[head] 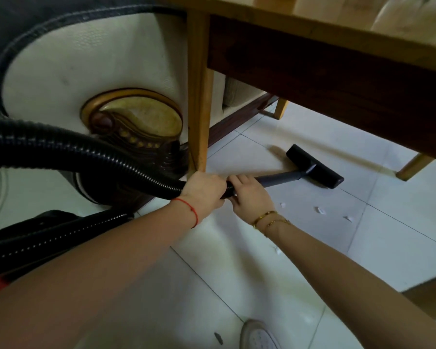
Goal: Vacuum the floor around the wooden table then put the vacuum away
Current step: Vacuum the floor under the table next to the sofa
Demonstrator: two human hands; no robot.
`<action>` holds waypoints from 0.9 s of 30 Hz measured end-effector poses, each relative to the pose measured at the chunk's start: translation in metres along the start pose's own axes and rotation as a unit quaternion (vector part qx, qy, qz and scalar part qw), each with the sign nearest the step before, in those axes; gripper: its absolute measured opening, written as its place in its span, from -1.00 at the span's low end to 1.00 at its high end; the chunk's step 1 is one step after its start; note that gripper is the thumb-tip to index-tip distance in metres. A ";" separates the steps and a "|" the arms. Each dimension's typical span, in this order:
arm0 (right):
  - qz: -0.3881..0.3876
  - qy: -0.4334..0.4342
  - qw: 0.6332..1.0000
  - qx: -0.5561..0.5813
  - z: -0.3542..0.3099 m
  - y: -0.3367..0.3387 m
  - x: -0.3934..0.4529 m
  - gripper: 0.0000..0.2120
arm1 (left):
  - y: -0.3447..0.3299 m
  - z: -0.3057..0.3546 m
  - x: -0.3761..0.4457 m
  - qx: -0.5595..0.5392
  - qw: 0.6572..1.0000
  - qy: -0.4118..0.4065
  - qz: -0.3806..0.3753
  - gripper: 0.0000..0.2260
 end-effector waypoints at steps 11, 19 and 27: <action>0.035 -0.031 0.998 -0.036 -0.020 0.003 -0.022 -0.74 | 0.011 0.001 -0.019 0.012 0.999 -0.033 0.015 -0.72; 0.035 -0.085 0.994 -0.055 0.039 0.015 -0.054 -0.75 | 0.021 0.062 0.014 0.003 0.998 -0.063 0.026 -0.74; 0.038 -0.150 0.986 -0.056 0.111 0.028 -0.094 -0.74 | 0.024 0.140 0.053 -0.030 0.993 -0.106 0.040 -0.74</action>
Point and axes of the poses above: each hand's wrist, its own x-axis towards the middle knuckle, its own y-axis out of the back of the hand, z = x × y, the point moved 1 cm from there along x, towards the middle knuckle, and after that the axes turned 9 degrees about y, right-handed, at the moved point
